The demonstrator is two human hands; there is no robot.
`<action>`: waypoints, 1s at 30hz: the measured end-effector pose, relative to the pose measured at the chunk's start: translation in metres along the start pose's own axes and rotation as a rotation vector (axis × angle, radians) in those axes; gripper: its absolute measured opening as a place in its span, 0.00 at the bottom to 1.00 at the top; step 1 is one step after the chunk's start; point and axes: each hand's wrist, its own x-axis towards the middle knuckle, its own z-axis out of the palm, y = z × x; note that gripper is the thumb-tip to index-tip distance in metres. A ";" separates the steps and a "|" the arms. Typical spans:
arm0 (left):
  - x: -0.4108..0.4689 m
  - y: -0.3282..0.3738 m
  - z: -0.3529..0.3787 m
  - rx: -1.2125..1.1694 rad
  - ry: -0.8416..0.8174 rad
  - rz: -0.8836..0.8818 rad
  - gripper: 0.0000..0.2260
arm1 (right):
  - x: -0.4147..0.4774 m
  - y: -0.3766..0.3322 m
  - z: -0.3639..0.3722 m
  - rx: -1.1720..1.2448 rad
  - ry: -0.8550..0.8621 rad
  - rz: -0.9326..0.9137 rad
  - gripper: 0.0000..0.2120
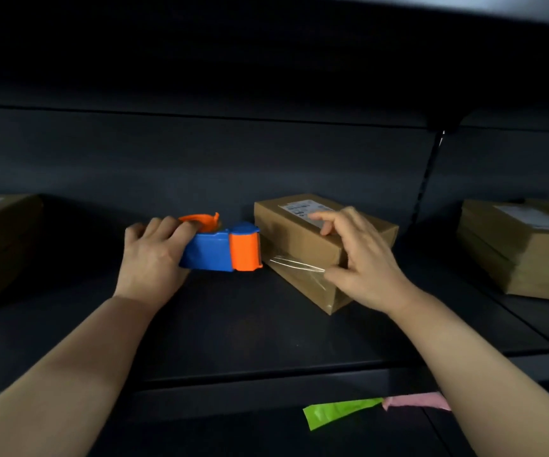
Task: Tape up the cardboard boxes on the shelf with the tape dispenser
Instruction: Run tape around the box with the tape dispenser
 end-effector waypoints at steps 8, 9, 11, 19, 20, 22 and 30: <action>0.001 0.000 0.002 0.021 0.015 -0.026 0.33 | 0.009 -0.009 0.001 -0.249 -0.059 0.096 0.38; 0.001 0.000 0.001 0.032 0.024 -0.030 0.33 | 0.010 -0.008 0.001 -0.238 -0.050 0.094 0.39; 0.001 0.001 0.000 0.046 0.042 -0.017 0.28 | 0.010 -0.006 -0.003 -0.175 -0.070 0.092 0.39; 0.000 0.006 -0.001 -0.047 0.017 0.180 0.18 | 0.016 -0.005 -0.046 -0.107 -0.399 0.180 0.28; 0.000 0.008 -0.002 -0.047 0.010 0.177 0.19 | 0.019 -0.013 -0.045 -0.163 -0.383 0.190 0.23; 0.001 0.009 -0.002 -0.049 -0.004 0.179 0.19 | 0.031 -0.030 -0.030 -0.306 -0.267 0.258 0.19; 0.001 0.009 -0.004 -0.038 -0.037 0.189 0.19 | 0.051 -0.047 0.006 -0.475 -0.175 0.400 0.17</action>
